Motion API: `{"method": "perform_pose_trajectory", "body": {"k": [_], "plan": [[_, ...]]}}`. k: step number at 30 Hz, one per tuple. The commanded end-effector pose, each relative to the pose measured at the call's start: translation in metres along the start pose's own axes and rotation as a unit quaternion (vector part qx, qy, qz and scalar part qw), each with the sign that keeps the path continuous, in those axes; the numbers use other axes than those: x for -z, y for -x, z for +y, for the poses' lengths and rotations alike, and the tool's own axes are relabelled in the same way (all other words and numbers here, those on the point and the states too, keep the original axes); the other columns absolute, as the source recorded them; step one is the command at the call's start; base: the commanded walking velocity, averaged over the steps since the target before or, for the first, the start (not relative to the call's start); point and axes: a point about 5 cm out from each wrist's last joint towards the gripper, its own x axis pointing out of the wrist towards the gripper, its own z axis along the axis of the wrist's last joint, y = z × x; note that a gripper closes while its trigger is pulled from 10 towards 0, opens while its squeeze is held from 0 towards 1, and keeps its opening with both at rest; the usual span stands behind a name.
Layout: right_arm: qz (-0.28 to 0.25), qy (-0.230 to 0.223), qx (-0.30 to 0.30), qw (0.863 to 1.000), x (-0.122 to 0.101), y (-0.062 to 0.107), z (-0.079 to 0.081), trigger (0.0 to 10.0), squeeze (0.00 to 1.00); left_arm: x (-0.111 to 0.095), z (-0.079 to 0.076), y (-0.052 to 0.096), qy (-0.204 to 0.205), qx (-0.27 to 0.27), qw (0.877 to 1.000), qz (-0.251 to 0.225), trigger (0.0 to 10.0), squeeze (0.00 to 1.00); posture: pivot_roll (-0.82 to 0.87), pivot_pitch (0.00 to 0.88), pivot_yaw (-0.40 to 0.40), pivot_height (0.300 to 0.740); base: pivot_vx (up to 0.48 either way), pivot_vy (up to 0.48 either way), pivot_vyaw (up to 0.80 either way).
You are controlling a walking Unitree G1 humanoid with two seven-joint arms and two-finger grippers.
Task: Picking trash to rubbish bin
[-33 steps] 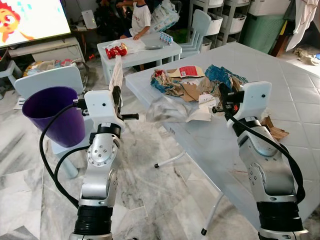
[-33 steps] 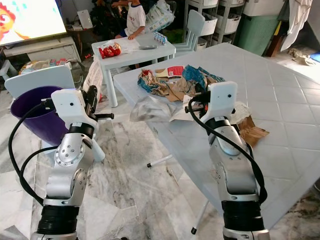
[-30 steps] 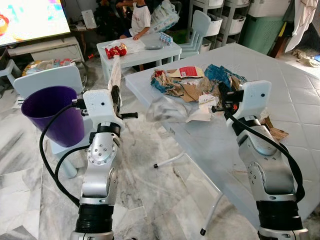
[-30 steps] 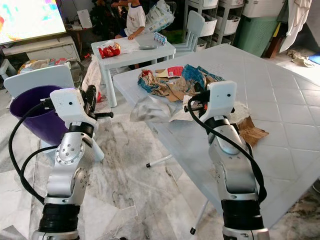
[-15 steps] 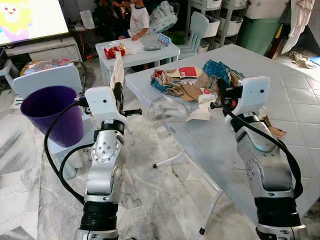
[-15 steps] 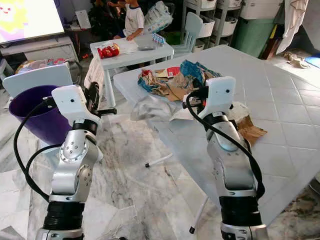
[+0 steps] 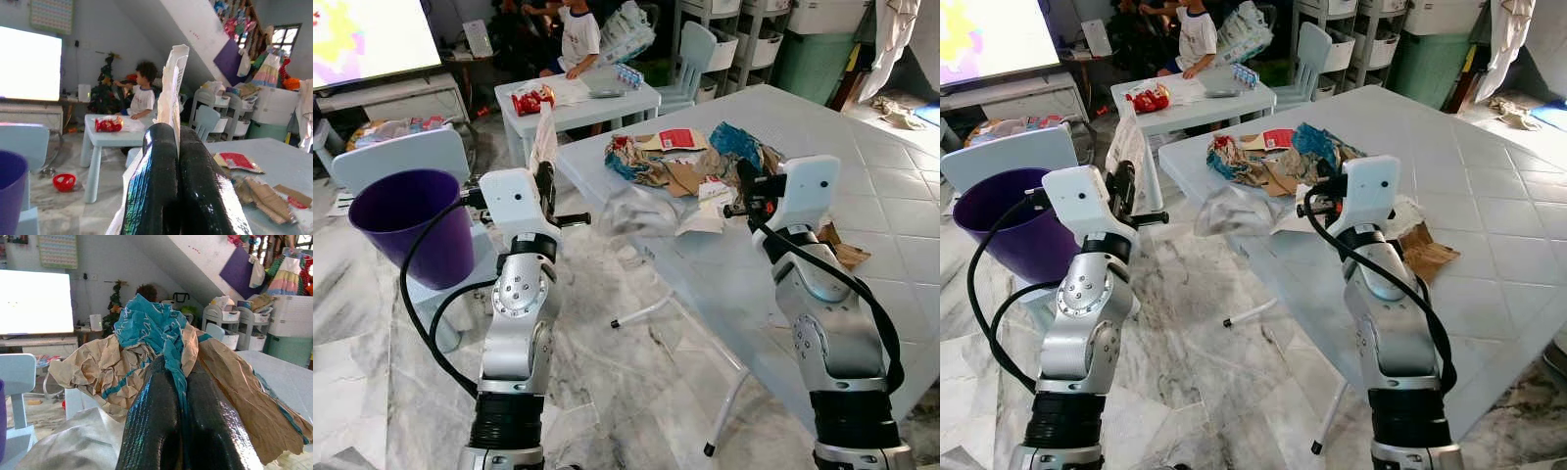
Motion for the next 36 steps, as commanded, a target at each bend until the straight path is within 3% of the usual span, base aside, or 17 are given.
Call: {"method": "perform_pose_trajectory", "body": {"k": [1,23,36], "plan": [[-0.007,0.002,-0.003,1.0,-0.003,-0.003,0.001,0.0,0.0,0.0,0.003,0.001,0.0,-0.005,1.0,0.002,0.0,0.0,-0.02,0.0,-0.015,0.74,0.0,0.0,0.51],[-0.013,-0.007,0.009,1.0,-0.004,-0.011,-0.006,0.0,0.0,-0.002,0.008,-0.002,0.002,-0.01,1.0,0.009,0.0,0.0,-0.01,0.0,-0.015,0.74,0.0,0.0,0.02],[-0.015,-0.004,0.015,1.0,-0.004,-0.01,-0.012,0.0,0.0,-0.001,0.009,-0.003,0.004,-0.014,1.0,0.013,0.0,0.0,-0.01,0.0,-0.018,0.74,0.0,0.318,0.0]]}}
